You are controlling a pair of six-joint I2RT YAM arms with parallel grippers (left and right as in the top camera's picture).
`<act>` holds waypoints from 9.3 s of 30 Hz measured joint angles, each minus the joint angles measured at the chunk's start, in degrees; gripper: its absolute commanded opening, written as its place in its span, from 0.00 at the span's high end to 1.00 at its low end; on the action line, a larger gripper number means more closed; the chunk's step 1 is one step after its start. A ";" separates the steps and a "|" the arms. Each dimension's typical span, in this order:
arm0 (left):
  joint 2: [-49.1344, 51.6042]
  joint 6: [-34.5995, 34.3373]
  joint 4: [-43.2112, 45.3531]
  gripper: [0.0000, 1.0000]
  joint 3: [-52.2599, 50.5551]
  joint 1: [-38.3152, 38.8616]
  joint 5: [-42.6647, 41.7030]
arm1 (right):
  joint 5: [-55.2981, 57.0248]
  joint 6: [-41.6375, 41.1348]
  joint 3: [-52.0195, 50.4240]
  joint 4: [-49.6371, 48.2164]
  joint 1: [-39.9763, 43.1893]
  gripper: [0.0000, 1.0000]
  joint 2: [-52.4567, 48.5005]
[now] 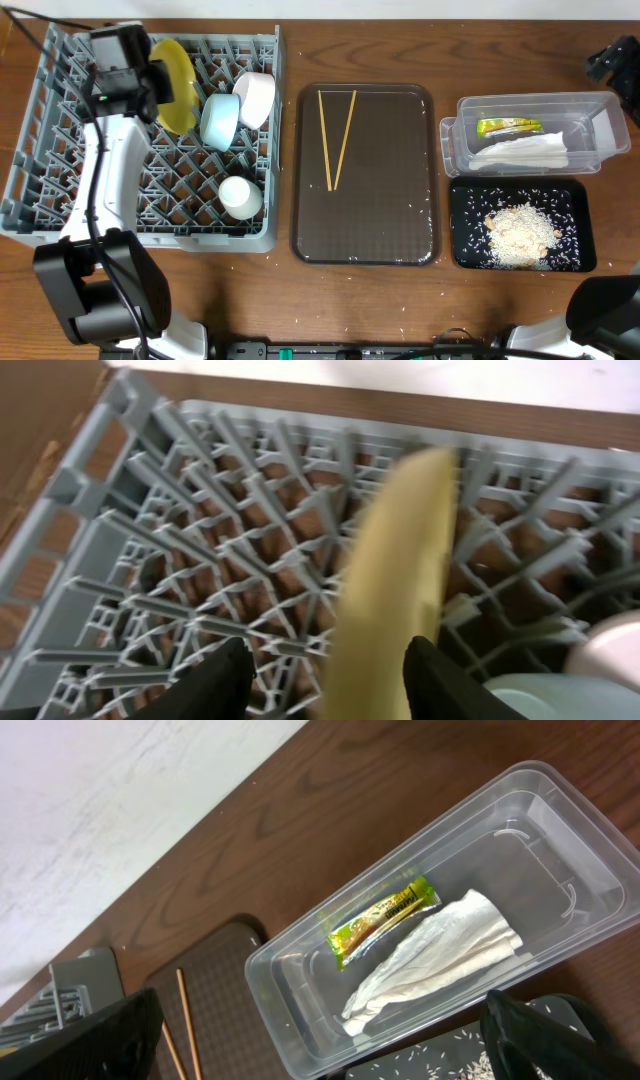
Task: Sort waste into correct bins and load items into the dishwasher
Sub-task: 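Stand yellow plate upright in rack slots with left gripper, then move left gripper to wooden chopsticks on dark tray, then grasp one chopstick with left gripper and lift, then place chopstick into dish rack with left gripper, then grasp second chopstick on dark tray with left gripper, then place second chopstick into dish rack with left gripper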
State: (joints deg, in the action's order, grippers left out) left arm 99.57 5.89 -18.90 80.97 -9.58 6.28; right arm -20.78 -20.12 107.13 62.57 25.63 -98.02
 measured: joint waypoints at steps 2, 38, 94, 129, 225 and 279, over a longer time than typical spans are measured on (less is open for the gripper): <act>-0.02 -0.04 -0.15 0.48 0.00 1.49 -0.13 | 0.00 0.00 0.00 0.00 0.00 0.01 0.00; 27.39 -19.45 -32.33 0.39 32.26 43.80 -6.27 | 0.00 0.00 0.00 0.00 0.00 0.01 0.00; 36.72 -17.64 -43.63 0.93 32.24 39.74 -13.64 | 0.00 0.00 0.00 0.02 0.00 0.01 0.00; 22.01 -52.89 -28.41 0.63 12.35 47.76 -10.91 | 0.00 0.00 0.00 0.00 0.00 0.01 0.00; 25.81 -25.51 -35.06 0.53 13.46 39.26 -16.90 | 0.00 0.00 0.00 0.00 0.00 0.01 0.00; -4.81 -11.89 -53.68 0.93 6.21 18.16 5.77 | 0.02 0.00 0.00 0.00 0.00 0.01 0.00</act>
State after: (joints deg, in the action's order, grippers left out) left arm 94.76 -6.00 -72.58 87.18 8.58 12.05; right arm -20.75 -20.12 107.13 62.57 25.63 -98.02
